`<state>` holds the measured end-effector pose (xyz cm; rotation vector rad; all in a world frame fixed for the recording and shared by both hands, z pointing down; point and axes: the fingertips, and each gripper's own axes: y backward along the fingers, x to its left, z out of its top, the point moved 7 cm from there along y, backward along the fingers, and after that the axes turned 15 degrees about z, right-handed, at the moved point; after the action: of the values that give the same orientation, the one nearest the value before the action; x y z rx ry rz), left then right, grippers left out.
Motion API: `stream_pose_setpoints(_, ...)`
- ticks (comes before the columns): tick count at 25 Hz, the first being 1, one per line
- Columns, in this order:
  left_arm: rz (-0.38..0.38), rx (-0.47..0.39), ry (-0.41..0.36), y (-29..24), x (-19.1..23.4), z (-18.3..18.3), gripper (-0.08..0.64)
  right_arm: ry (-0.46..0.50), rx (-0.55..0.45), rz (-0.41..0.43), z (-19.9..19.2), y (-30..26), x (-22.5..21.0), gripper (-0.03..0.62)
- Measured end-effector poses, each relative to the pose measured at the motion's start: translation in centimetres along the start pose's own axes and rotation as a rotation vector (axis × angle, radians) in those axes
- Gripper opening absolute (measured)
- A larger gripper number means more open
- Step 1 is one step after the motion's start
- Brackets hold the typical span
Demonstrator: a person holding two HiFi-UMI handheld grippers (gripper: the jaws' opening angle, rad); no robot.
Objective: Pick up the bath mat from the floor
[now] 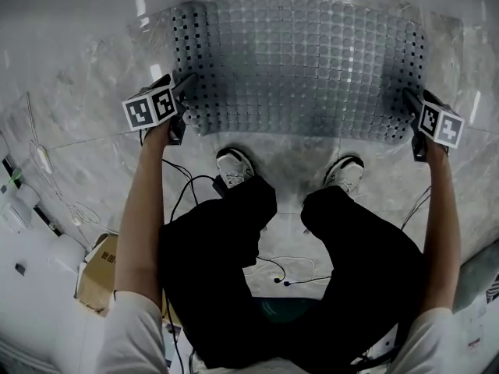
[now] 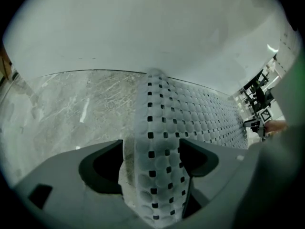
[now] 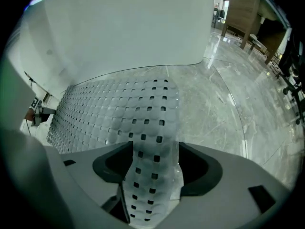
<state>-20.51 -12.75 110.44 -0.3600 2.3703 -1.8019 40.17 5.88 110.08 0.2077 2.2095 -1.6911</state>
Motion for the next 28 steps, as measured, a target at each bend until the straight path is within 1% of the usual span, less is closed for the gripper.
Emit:
stream_pose_setpoints(2,0.000,0.012,-0.006,-0.4,0.1,-0.2,0.368,-0.055,-0.007,0.022,-0.2,-0.4,-0.6,0.259)
stream_pose_setpoints(4,-0.003,0.018,-0.043,-0.7,-0.3,-0.2,0.367,-0.096,-0.003,0.046,-0.3,-0.8,-1.0,0.259)
stream_pose_setpoints(5,-0.002,0.016,-0.068,-0.8,-0.7,-0.2,0.365,-0.097,-0.001,0.047,-0.3,-0.9,-1.1,0.259)
stream_pose_setpoints(6,0.004,0.013,-0.091,-0.8,-1.0,-0.2,0.349,-0.092,-0.001,0.046,-0.2,-0.9,-1.1,0.259)
stream_pose_setpoints(7,0.016,0.011,-0.105,-0.8,-1.2,-0.2,0.316,-0.086,-0.004,0.044,-0.3,-0.9,-1.1,0.258)
stream_pose_setpoints(9,0.041,0.010,-0.105,-0.9,-1.2,-0.2,0.308,-0.081,-0.014,0.040,-0.4,-1.0,-1.0,0.258)
stream_pose_setpoints(11,0.040,0.015,-0.097,-0.9,-1.3,-0.2,0.296,-0.079,-0.014,0.038,-0.4,-1.0,-0.7,0.258)
stream_pose_setpoints(12,0.028,0.019,-0.098,-0.9,-1.4,-0.2,0.280,-0.077,-0.009,0.041,-0.3,-1.0,-0.5,0.251)
stream_pose_setpoints(13,0.012,0.023,-0.101,-0.8,-1.7,-0.2,0.253,-0.073,-0.004,0.045,-0.3,-1.0,-0.3,0.223)
stream_pose_setpoints(15,-0.014,0.030,-0.113,-0.5,-2.2,0.0,0.210,-0.057,0.008,0.049,-0.2,-0.9,0.2,0.196)
stream_pose_setpoints(18,-0.016,0.031,-0.123,-0.1,-2.7,0.2,0.181,-0.040,0.013,0.059,0.1,-0.5,0.8,0.167)
stream_pose_setpoints(22,-0.031,0.036,-0.135,1.4,-3.6,0.6,0.144,-0.033,0.014,0.114,0.5,0.6,2.1,0.112)
stream_pose_setpoints(28,-0.091,0.044,-0.142,4.7,-5.7,1.1,0.089,-0.022,0.015,0.168,1.4,3.0,4.7,0.089)
